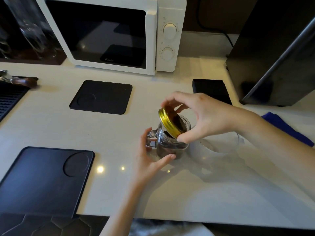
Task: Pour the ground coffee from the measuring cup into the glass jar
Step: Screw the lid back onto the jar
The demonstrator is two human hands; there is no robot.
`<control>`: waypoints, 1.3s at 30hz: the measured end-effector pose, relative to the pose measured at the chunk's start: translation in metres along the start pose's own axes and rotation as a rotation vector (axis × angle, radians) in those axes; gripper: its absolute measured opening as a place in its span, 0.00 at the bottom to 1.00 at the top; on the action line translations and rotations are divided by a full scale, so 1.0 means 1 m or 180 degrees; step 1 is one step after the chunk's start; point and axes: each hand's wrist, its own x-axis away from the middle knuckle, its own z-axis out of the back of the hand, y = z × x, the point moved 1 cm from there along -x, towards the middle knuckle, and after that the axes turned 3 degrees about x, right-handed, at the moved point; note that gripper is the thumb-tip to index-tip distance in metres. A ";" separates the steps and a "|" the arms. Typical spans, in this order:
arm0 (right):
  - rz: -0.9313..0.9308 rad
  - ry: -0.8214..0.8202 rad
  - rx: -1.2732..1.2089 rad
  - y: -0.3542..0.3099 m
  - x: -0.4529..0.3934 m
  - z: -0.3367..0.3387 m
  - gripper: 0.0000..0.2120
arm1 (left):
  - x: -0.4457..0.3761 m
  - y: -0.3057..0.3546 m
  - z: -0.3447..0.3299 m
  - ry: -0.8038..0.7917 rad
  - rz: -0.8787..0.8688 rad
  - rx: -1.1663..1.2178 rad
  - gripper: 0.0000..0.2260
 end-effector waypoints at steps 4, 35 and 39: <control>0.0057 0.0082 -0.0001 -0.002 -0.001 -0.001 0.34 | 0.000 0.000 0.000 0.0047 -0.0041 0.0015 0.37; -0.0110 0.0123 0.0636 0.007 0.003 -0.010 0.35 | 0.000 0.001 -0.001 0.0114 0.0194 0.0066 0.40; -0.0263 0.0229 0.0903 0.003 0.004 -0.013 0.36 | 0.000 0.001 -0.001 0.0105 0.0209 0.0045 0.40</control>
